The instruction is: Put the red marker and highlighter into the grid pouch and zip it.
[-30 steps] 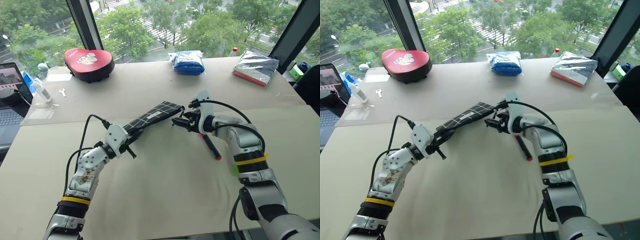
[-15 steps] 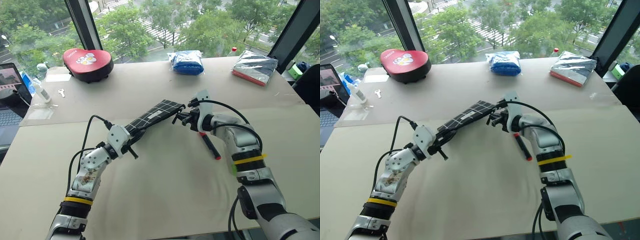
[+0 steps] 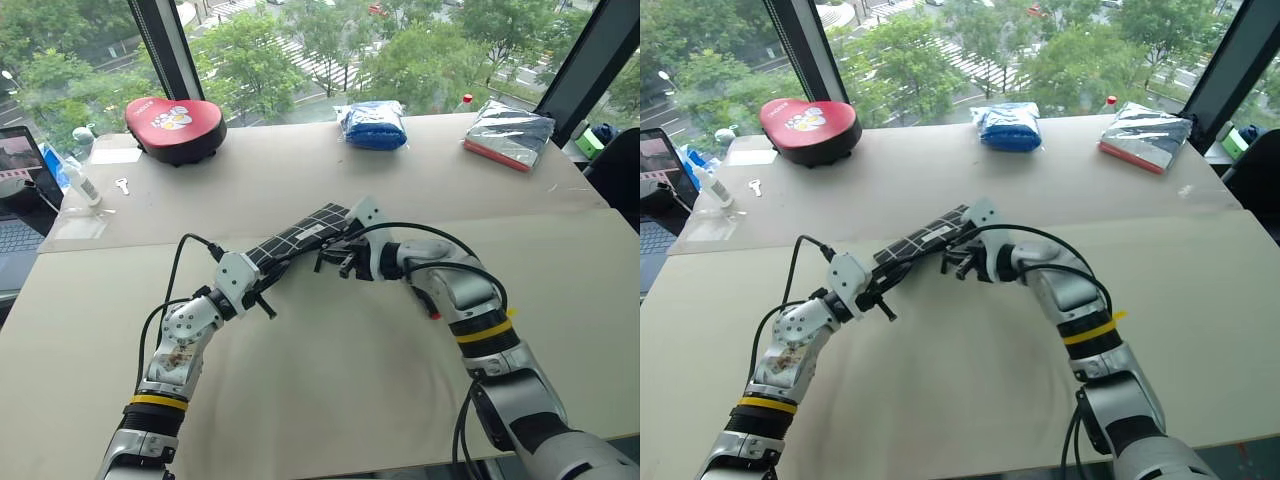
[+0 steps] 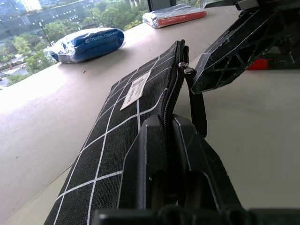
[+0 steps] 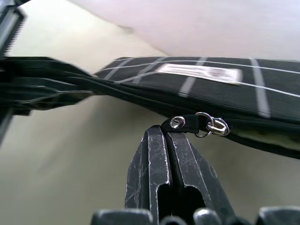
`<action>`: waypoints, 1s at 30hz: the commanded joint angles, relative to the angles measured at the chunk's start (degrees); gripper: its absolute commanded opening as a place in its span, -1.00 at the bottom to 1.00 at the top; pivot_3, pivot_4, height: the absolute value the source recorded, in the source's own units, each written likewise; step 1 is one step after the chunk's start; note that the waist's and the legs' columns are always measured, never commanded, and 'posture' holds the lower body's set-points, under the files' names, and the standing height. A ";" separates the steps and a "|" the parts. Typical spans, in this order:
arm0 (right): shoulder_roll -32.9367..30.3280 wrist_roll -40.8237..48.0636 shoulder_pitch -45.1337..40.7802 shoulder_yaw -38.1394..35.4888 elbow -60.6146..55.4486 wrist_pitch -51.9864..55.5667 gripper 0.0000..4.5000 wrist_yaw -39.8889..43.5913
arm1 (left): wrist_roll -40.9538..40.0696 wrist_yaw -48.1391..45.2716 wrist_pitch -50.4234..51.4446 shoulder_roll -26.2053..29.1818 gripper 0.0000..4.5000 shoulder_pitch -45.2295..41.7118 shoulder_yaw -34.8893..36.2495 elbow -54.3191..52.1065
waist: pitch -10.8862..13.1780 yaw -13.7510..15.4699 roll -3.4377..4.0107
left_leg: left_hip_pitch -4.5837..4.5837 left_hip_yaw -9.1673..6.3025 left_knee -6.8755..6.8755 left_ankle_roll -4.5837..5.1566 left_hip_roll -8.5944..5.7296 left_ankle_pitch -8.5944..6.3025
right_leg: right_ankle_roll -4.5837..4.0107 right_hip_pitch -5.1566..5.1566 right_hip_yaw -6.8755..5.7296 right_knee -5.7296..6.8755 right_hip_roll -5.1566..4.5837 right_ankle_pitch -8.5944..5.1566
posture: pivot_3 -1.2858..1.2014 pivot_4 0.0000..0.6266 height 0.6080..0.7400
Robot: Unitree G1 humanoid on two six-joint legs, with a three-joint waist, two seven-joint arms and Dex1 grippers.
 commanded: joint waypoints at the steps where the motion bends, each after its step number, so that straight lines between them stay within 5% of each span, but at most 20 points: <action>1: 1.54 2.75 -1.88 1.24 -5.77 1.38 -0.98 2.81 | 0.07 -0.26 -1.56 -0.22 -1.00 -1.04 0.71 -0.19 | 0.00 0.03 0.00 | 0.00 0.00 0.01 0.00 0.00 0.00 | 0.00 0.00 0.00 0.00 0.00 0.00 | 0.03 -0.52 1.00; 10: 4.28 -0.01 -2.33 4.32 -4.25 1.36 -0.98 1.38 | 0.23 -0.64 -2.39 -0.59 -1.00 -1.81 0.61 1.05 | 0.00 0.03 0.00 | 0.03 0.00 0.01 0.00 -0.01 0.00 | 0.00 0.00 -0.01 0.00 0.00 0.00 | 0.03 -0.52 1.00; 16: 0.22 1.74 -2.34 -1.82 -4.42 2.05 -0.15 1.66 | 0.31 -0.75 -2.59 -0.66 -1.00 -1.38 0.79 0.79 | 0.00 0.24 0.00 | 0.04 0.00 0.02 0.00 -0.01 0.00 | 0.00 0.00 -0.02 0.01 0.00 0.00 | 0.03 -0.52 1.00; 20: -5.48 11.68 0.54 -8.84 -13.74 10.82 0.44 6.45 | 0.29 -0.60 -2.58 -0.92 -1.00 -1.15 0.77 0.52 | 0.00 0.29 0.00 | 0.01 0.00 0.01 0.00 -0.04 0.00 | 0.01 0.00 -0.01 -0.01 -0.01 0.01 | 0.03 -0.52 1.00; 24: -16.02 22.27 8.40 -17.07 -28.42 15.25 0.44 13.47 | 0.41 -0.54 -2.68 -1.42 -1.00 -0.72 0.53 0.24 | 0.00 0.78 -0.01 | -0.05 -0.08 -0.07 0.02 0.00 -0.01 | 0.01 0.00 -0.08 -0.03 0.00 0.01 | 0.03 -0.52 1.00; 30: -30.49 18.46 20.09 -29.52 -33.94 16.83 0.44 6.93 | 0.65 -0.54 -3.33 -2.19 -1.00 -0.47 0.29 0.48 | 0.03 1.46 -0.06 | -0.12 -0.01 0.07 0.09 -0.05 -0.06 | 0.08 0.03 -0.06 -0.17 -0.05 0.05 | 0.03 -0.52 1.00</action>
